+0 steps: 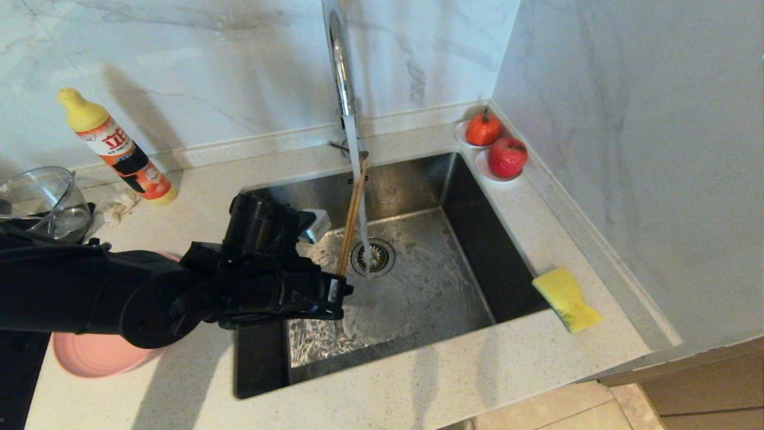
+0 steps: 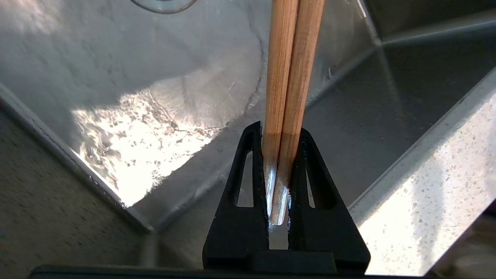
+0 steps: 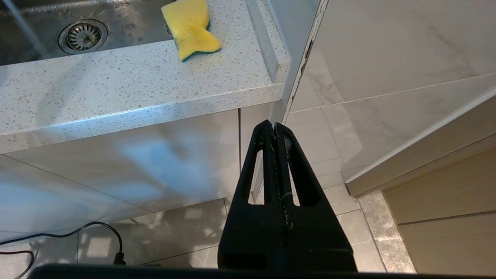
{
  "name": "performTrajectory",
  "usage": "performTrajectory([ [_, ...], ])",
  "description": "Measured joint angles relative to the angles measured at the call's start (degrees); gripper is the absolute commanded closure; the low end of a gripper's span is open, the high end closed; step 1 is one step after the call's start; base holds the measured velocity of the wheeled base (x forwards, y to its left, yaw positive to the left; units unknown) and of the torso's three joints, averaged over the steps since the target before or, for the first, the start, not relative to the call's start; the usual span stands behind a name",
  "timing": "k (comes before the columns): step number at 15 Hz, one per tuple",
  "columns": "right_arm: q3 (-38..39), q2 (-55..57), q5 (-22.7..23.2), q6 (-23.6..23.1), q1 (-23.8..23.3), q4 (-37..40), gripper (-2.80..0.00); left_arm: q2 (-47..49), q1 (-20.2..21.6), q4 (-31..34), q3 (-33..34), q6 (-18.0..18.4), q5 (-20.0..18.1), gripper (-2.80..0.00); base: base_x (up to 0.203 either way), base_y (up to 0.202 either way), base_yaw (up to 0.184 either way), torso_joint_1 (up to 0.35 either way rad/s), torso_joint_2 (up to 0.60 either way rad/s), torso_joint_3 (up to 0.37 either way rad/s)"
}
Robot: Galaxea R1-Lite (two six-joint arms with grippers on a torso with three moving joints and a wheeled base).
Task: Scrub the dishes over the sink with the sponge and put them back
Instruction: Rinse the chopsticks, then place the chopsticks on the glass basin
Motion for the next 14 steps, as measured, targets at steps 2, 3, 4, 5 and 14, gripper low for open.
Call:
performTrajectory([
  [2, 0.0, 0.0, 0.0, 0.0, 0.0, 0.0, 0.00, 0.0, 0.0, -1.5, 0.2, -1.6, 0.2, 0.00, 0.000, 0.000, 0.000, 0.000, 0.00, 0.000],
  [3, 0.0, 0.0, 0.0, 0.0, 0.0, 0.0, 0.00, 0.1, 0.1, -3.4, 0.3, -2.5, 0.3, 0.00, 0.000, 0.000, 0.000, 0.000, 0.00, 0.000],
  [4, 0.0, 0.0, 0.0, 0.0, 0.0, 0.0, 0.00, 0.1, 0.1, -5.1, 0.8, -3.2, 0.4, 0.00, 0.000, 0.000, 0.000, 0.000, 0.00, 0.000],
  [5, 0.0, 0.0, 0.0, 0.0, 0.0, 0.0, 0.00, 0.1, 0.0, -6.4, 1.5, -3.6, 0.4, 0.00, 0.000, 0.000, 0.000, 0.000, 0.00, 0.000],
  [14, 0.0, 0.0, 0.0, 0.0, 0.0, 0.0, 0.00, -0.5, 0.0, -11.3, 9.0, -10.1, 14.3, 0.00, 0.000, 0.000, 0.000, 0.000, 0.00, 0.000],
])
